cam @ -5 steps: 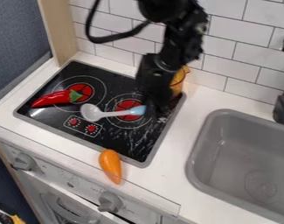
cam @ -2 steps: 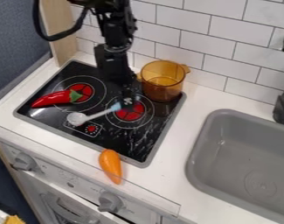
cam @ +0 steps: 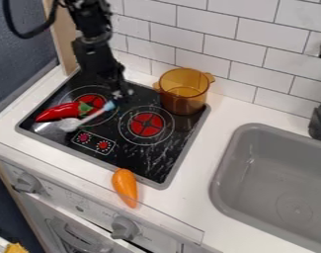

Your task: Put the blue ladle in between the two burners

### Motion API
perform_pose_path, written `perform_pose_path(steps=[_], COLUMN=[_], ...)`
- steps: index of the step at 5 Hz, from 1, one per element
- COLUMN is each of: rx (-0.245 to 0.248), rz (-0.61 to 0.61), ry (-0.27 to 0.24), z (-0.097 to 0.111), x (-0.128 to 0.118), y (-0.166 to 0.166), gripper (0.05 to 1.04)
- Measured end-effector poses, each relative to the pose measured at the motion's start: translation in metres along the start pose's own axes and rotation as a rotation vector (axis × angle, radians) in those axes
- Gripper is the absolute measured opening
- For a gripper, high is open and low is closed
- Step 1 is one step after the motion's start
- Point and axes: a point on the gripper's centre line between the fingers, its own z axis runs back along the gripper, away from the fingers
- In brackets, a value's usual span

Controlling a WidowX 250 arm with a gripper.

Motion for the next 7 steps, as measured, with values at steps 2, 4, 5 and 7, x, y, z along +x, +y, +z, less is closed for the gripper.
perform_pose_path(steps=[2, 4, 5, 7], rx=[0.008, 0.010, 0.020, 0.033], rz=[0.103, 0.122, 0.106, 0.017], ry=[-0.014, -0.016, 0.011, 0.064], z=[-0.007, -0.012, -0.012, -0.014], x=[0.020, 0.017, 0.004, -0.038], y=[-0.025, -0.039, -0.044, -0.052], gripper=[0.311, 0.311, 0.311, 0.311])
